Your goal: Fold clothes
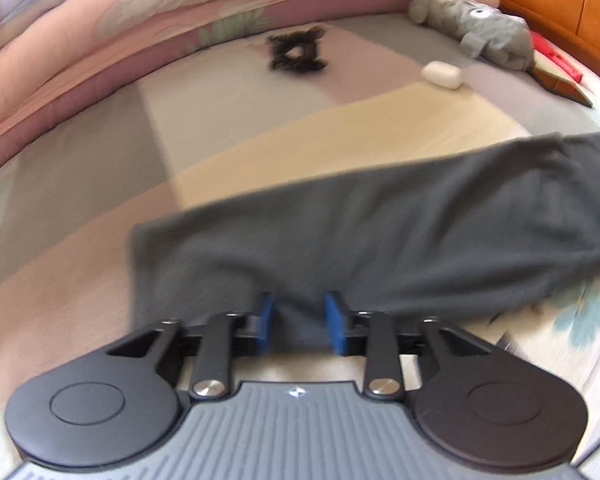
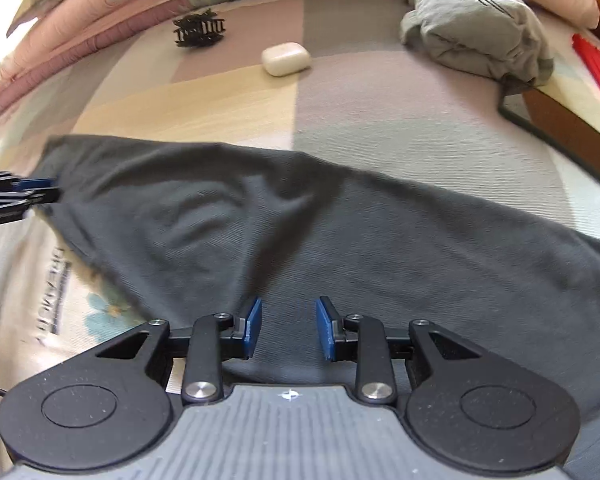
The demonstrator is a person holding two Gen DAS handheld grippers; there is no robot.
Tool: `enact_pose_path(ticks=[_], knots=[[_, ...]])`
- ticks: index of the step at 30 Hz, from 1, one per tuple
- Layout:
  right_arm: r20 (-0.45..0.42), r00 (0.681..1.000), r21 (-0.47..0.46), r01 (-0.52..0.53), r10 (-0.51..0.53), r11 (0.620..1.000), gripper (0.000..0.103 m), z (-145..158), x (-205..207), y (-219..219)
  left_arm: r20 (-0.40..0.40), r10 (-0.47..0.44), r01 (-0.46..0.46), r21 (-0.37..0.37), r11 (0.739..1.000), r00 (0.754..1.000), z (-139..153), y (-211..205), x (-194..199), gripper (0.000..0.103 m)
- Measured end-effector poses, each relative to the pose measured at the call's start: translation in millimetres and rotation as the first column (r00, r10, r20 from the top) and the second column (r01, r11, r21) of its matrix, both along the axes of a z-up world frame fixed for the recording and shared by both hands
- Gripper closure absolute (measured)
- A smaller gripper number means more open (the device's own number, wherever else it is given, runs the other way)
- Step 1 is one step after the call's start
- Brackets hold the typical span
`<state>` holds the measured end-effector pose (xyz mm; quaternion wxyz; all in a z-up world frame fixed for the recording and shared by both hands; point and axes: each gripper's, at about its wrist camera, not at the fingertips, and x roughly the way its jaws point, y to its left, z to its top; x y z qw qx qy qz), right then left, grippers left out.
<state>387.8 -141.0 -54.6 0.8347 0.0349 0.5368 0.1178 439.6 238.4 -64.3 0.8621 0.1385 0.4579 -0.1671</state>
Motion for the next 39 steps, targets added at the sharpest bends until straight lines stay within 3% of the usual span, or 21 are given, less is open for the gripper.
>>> enact_pose_path(ticks=[3, 6, 8, 10, 13, 16, 20, 25, 27, 29, 30, 32, 34, 37, 39], knots=[[0.003, 1.0, -0.036, -0.006, 0.006, 0.999, 0.066, -5.0, -1.7, -8.1, -0.005, 0.033, -0.033, 0.019, 0.999, 0.999, 12.8, 6.6, 2.8, 0.072], [0.011, 1.0, -0.053, -0.018, 0.018, 0.998, 0.057, -8.0, -2.8, -4.8, 0.01, 0.005, -0.005, 0.02, 1.0, 1.0, 15.7, 2.1, 5.8, 0.07], [0.013, 1.0, -0.068, -0.026, 0.027, 0.997, 0.051, -8.9, -2.1, 1.3, -0.009, -0.036, 0.036, 0.073, 0.997, 0.999, 4.2, -4.6, 8.6, 0.067], [0.006, 0.999, -0.08, -0.034, 0.034, 0.996, 0.049, -8.5, 0.2, 5.2, 0.02, -0.079, 0.077, 0.112, 0.991, 0.997, -1.8, -2.1, 5.0, 0.062], [-0.009, 0.999, -0.084, -0.042, 0.042, 0.996, 0.049, -9.0, 2.2, 4.2, -0.015, -0.034, 0.035, 0.106, 0.994, 0.999, 1.1, 16.7, -1.0, 0.061], [0.003, 0.998, -0.113, -0.059, 0.06, 0.992, 0.049, -5.4, -1.1, 4.3, -0.049, -0.06, 0.068, 0.182, 0.981, 0.997, 9.0, 13.2, -3.7, 0.068], [0.085, 0.992, -0.159, -0.084, 0.098, 0.984, 0.049, 1.5, 9.8, 17.6, 0.047, -0.089, 0.084, 0.103, 0.991, 0.995, 20.8, -3.0, 7.6, 0.064], [0.062, 0.994, -0.129, -0.086, 0.094, 0.988, 0.049, -16.8, 42.6, 18.3, 0.037, -0.084, 0.08, 0.098, 0.992, 0.996, -2.0, -6.9, 21.0, 0.058], [0.086, 0.991, -0.083, -0.095, 0.102, 0.992, 0.055, -17.5, 48.0, 1.1, 0.027, -0.065, 0.062, 0.087, 0.994, 0.998, -2.7, 1.4, 18.6, 0.054], [0.072, 0.994, -0.078, -0.081, 0.087, 0.994, 0.076, -14.4, 52.0, -12.9, 0.018, -0.073, 0.071, 0.107, 0.992, 0.997, -1.7, 5.7, 16.1, 0.053], [0.055, 0.996, -0.083, -0.06, 0.065, 0.995, 0.076, -10.6, 53.6, -17.3, 0.01, -0.072, 0.071, 0.116, 0.991, 0.997, -0.3, 6.2, 16.4, 0.053], [0.036, 0.999, -0.099, -0.019, 0.023, 0.995, 0.056, -1.6, 54.7, -25.8, 0.001, -0.057, 0.056, 0.116, 0.992, 0.998, 6.5, 2.1, 18.0, 0.056], [0.083, 0.997, -0.141, 0.013, -0.001, 0.99, 0.046, 11.6, 47.0, -33.3, 0.007, -0.049, 0.048, 0.109, 0.993, 0.999, 15.5, -5.6, 18.5, 0.061], [0.096, 0.993, -0.247, 0.091, -0.069, 0.965, 0.043, 9.3, 43.0, -50.8, 0.044, -0.063, 0.063, 0.002, 0.998, 0.997, 31.7, -25.4, 18.8, 0.06], [0.068, 0.987, -0.263, 0.16, -0.147, 0.951, 0.043, -4.0, 45.8, -69.5, 0.048, -0.073, 0.076, -0.065, 0.995, 0.996, 36.6, -43.3, 21.8, 0.06]])
